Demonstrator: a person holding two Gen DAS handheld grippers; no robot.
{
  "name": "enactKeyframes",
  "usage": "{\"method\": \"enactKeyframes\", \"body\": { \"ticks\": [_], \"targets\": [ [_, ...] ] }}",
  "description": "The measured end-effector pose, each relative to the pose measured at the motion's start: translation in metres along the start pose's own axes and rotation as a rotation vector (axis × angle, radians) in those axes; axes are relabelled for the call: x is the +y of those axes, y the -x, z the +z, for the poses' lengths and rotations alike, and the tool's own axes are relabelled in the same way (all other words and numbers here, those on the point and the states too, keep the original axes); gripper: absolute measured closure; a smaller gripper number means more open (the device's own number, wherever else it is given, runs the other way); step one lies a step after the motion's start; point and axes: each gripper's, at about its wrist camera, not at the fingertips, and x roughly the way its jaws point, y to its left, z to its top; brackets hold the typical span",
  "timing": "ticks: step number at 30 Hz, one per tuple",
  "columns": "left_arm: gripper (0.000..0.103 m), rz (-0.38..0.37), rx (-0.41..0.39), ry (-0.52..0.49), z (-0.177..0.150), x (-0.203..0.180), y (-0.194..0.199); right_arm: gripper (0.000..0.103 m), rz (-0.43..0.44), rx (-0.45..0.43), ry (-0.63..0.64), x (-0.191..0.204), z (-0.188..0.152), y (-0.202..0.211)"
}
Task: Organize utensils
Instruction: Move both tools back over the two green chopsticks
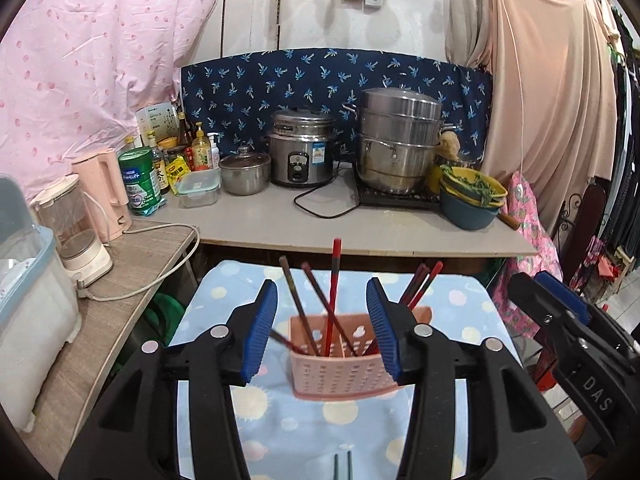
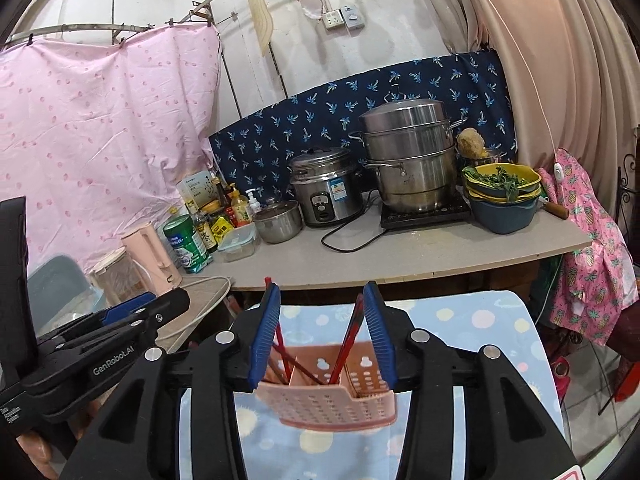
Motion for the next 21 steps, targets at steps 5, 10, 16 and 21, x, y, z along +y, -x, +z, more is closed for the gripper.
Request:
{"method": "enactKeyframes", "body": {
  "ticks": [5, 10, 16, 21],
  "targets": [
    [0.059, 0.016, 0.040, -0.014, -0.023, 0.003, 0.014, 0.061, 0.001, 0.020, -0.007, 0.002, -0.019, 0.021],
    [0.059, 0.032, 0.068, -0.017, -0.046, 0.006, 0.025, 0.061, 0.001, 0.046, -0.006, 0.004, -0.039, 0.036],
    [0.059, 0.045, 0.111, -0.005, -0.073, 0.012, 0.034, 0.061, 0.000, 0.089, 0.009, 0.008, -0.069, 0.050],
    [0.059, 0.059, 0.141, 0.000, -0.098, 0.019, 0.040, 0.061, -0.006, 0.131, 0.030, 0.013, -0.097, 0.059]
  ]
}}
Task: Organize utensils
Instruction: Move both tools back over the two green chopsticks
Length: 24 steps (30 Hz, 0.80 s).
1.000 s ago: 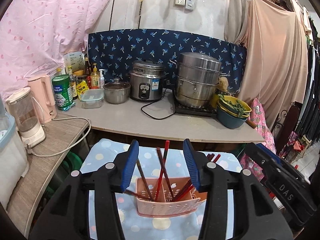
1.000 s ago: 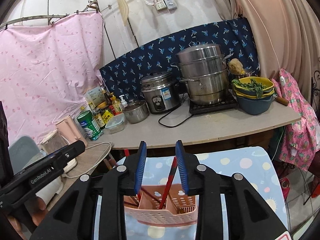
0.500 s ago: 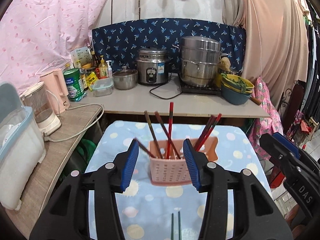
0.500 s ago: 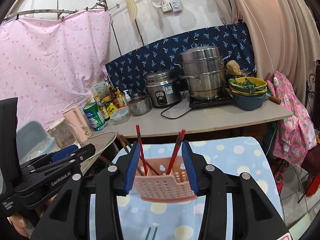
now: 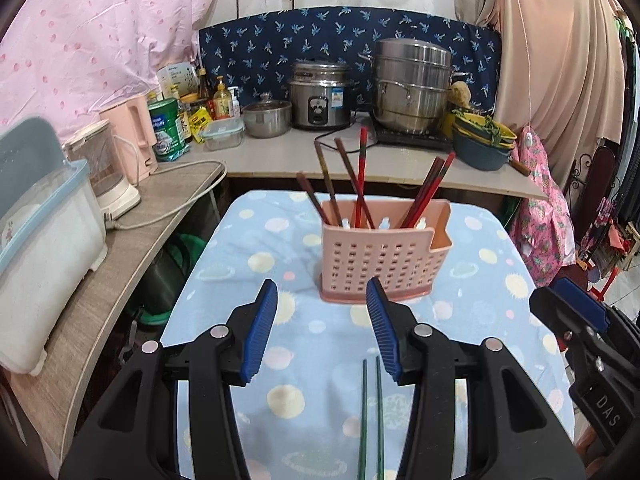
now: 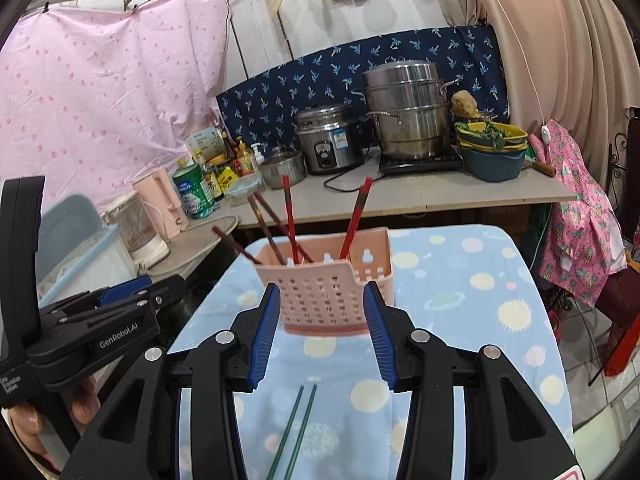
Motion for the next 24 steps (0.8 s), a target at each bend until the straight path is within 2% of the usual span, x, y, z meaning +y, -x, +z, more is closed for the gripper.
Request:
{"method": "enactKeyframes", "body": {
  "ticks": [12, 24],
  "targets": [
    [0.059, -0.001, 0.117, 0.037, -0.072, 0.018, -0.005, 0.061, -0.027, 0.154, 0.051, 0.009, -0.087, 0.003],
    [0.059, 0.005, 0.229, 0.002, -0.151, 0.026, -0.004, 0.061, -0.017, 0.320, 0.086, 0.024, -0.177, 0.001]
  ]
}}
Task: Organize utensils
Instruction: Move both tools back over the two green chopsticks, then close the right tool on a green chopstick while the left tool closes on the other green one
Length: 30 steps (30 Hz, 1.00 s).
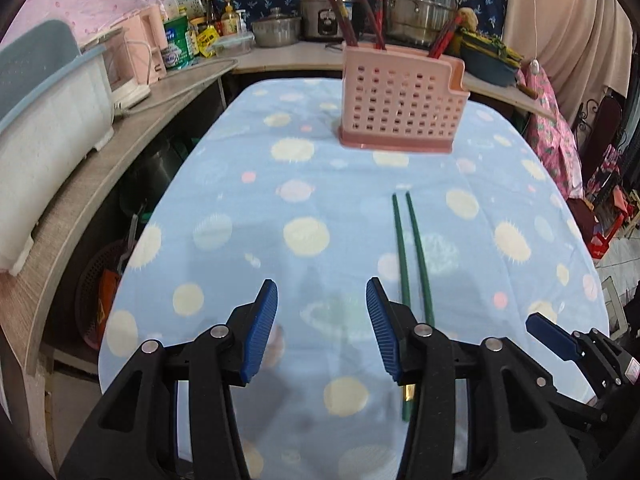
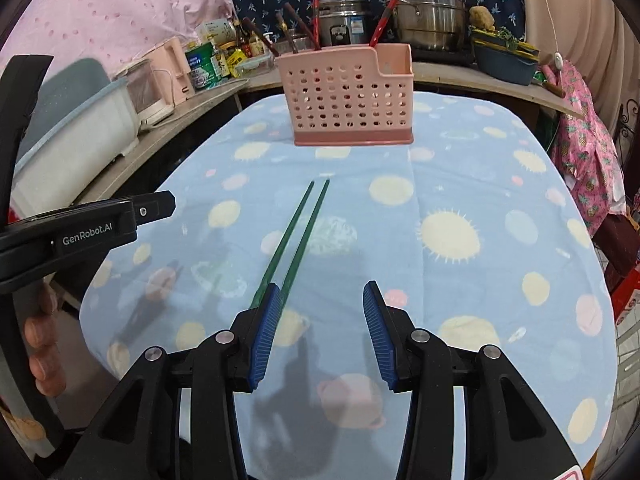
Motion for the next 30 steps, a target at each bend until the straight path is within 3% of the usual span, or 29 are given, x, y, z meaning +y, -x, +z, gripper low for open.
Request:
{"method": "enactKeyframes", "body": {
  "ticks": [7, 18, 24, 30],
  "targets": [
    [0.059, 0.012, 0.046, 0.000, -0.024, 0.005, -0.007, 0.061, 0.018, 0.058, 0.040, 0.016, -0.024, -0.018],
    [0.058, 0.021, 0.084, 0.005, -0.037, 0.011, -0.015, 0.062, 0.040, 0.107, 0.077, 0.035, -0.035, -0.037],
    [0.057, 0.012, 0.089, -0.002, -0.039, 0.009, -0.016, 0.073, 0.017, 0.112, 0.070, 0.031, -0.038, -0.040],
    [0.049, -0.003, 0.088, -0.026, -0.043, -0.002, -0.015, 0.093, -0.012, 0.107, 0.041, 0.019, -0.040, -0.037]
  ]
}}
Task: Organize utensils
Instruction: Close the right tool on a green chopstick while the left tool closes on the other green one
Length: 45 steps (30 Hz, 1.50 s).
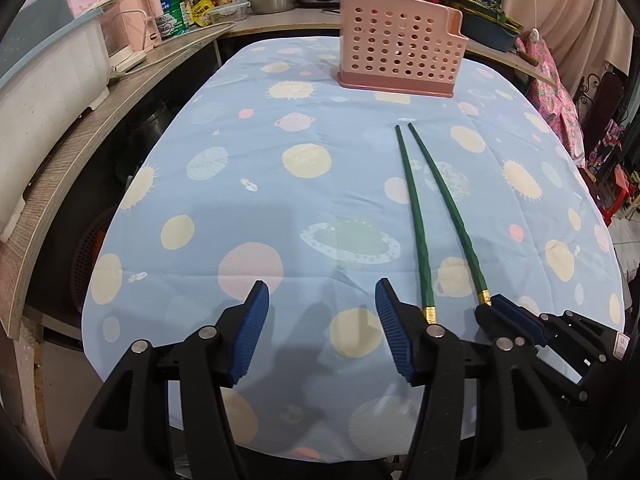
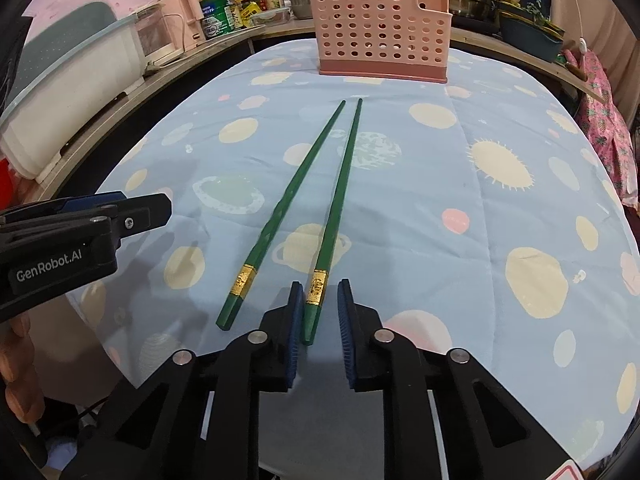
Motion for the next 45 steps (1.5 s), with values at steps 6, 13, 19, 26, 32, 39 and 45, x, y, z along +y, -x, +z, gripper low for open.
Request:
{"method": "enactKeyframes", "body": {
  "ticks": [6, 13, 19, 26, 32, 39, 45],
  "targets": [
    [0.041, -0.024, 0.008, -0.022, -0.005, -0.011, 0.000, 0.096, -0.024, -0.017, -0.053, -0.019, -0.005, 0.007],
    [0.037, -0.056, 0.019, -0.055, -0.013, -0.027, -0.004, 0.096, -0.043, -0.025, -0.107, -0.037, -0.015, 0.014],
    [0.037, -0.076, 0.045, -0.072, -0.020, -0.039, -0.015, 0.096, -0.037, -0.024, -0.134, -0.044, -0.018, 0.016],
    [0.045, -0.076, 0.074, -0.069, -0.023, -0.040, -0.025, 0.096, -0.037, -0.024, -0.133, -0.045, -0.018, 0.016],
    [0.064, -0.058, 0.067, -0.076, -0.024, -0.039, -0.025, 0.096, -0.037, -0.024, -0.133, -0.044, -0.018, 0.016],
    [0.095, -0.076, 0.078, -0.074, -0.025, -0.037, -0.024, 0.096, -0.037, -0.023, -0.133, -0.044, -0.018, 0.016],
    [0.096, -0.090, 0.085, -0.070, -0.025, -0.037, -0.022, 0.096, -0.035, -0.023, -0.132, -0.044, -0.019, 0.017]
  ]
}}
